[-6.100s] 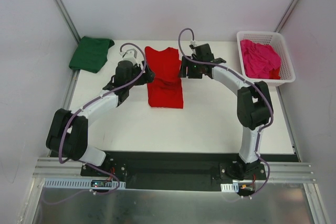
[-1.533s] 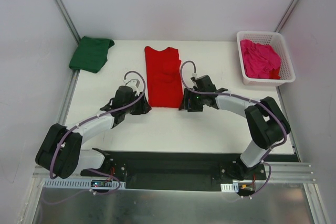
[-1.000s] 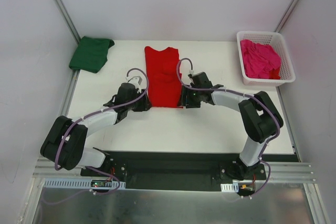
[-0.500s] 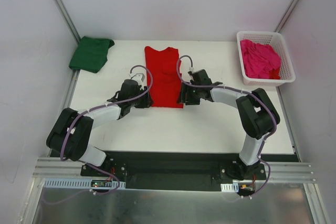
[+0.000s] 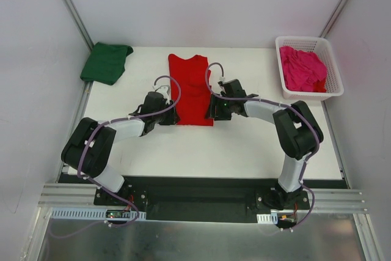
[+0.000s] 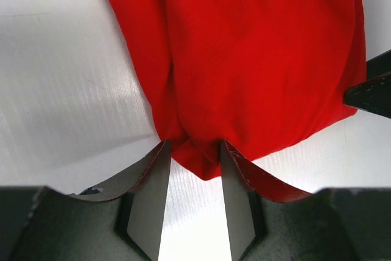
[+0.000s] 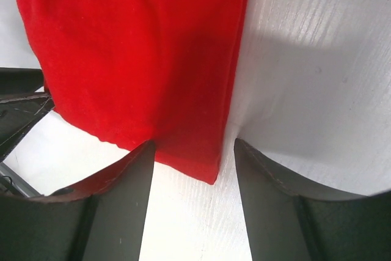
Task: Fold and stack the t-shirts
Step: Fold the folded rectangular tshirt in 1/3 of the way
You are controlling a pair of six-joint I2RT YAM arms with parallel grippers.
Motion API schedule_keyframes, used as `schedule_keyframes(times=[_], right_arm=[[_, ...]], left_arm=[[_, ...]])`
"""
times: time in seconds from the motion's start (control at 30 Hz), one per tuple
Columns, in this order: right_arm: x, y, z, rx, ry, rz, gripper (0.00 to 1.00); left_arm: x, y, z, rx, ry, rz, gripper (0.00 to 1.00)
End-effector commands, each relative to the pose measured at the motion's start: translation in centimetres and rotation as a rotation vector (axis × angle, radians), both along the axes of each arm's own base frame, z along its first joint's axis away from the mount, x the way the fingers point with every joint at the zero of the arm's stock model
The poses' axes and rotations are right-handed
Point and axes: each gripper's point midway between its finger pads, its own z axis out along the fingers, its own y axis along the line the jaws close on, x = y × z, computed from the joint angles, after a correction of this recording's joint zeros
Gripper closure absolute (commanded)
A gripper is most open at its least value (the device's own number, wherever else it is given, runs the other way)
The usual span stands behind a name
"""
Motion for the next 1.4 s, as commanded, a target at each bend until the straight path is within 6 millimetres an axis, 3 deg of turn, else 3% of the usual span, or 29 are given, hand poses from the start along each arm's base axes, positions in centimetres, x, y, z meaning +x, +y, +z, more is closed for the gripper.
schedule_keyframes(times=[0.0,0.33,0.4,0.53,0.57,0.67,0.87,1.2,1.37], right_arm=[[-0.1,0.1,-0.8,-0.010,0.022,0.026,0.42],[-0.8,0.3,-1.1,0.007,0.049,0.041,0.46],[-0.8,0.3,-1.1,0.006,0.048,0.042,0.53],[-0.9,0.5,-1.1,0.013,0.052,0.049,0.77],[-1.0,0.5,-1.1,0.015,0.054,0.049,0.88],[-0.9,0.5,-1.0,0.016,0.051,0.046,0.98],[-1.2,-0.2,-1.1,-0.012,0.054,0.029,0.98],[-3.2,-1.8,-1.3,-0.059,0.082,0.016,0.98],[-4.1,-2.5,-0.5,-0.076,0.075,0.018,0.98]], left_arm=[[1.6,-1.2,1.4,-0.025,-0.062,-0.022,0.63],[1.6,-1.9,1.1,-0.064,-0.043,-0.026,0.66],[1.6,-2.0,1.3,-0.069,-0.046,-0.029,0.72],[1.4,-1.9,1.5,-0.073,-0.049,-0.028,1.00],[1.3,-1.9,1.5,-0.073,-0.050,-0.028,1.00],[1.1,-1.7,1.6,-0.068,-0.049,-0.023,1.00],[-0.2,-0.8,2.0,-0.056,-0.045,-0.015,1.00],[-4.7,2.0,1.5,-0.026,-0.015,0.017,1.00],[-6.5,2.8,1.5,-0.027,-0.010,0.029,1.00]])
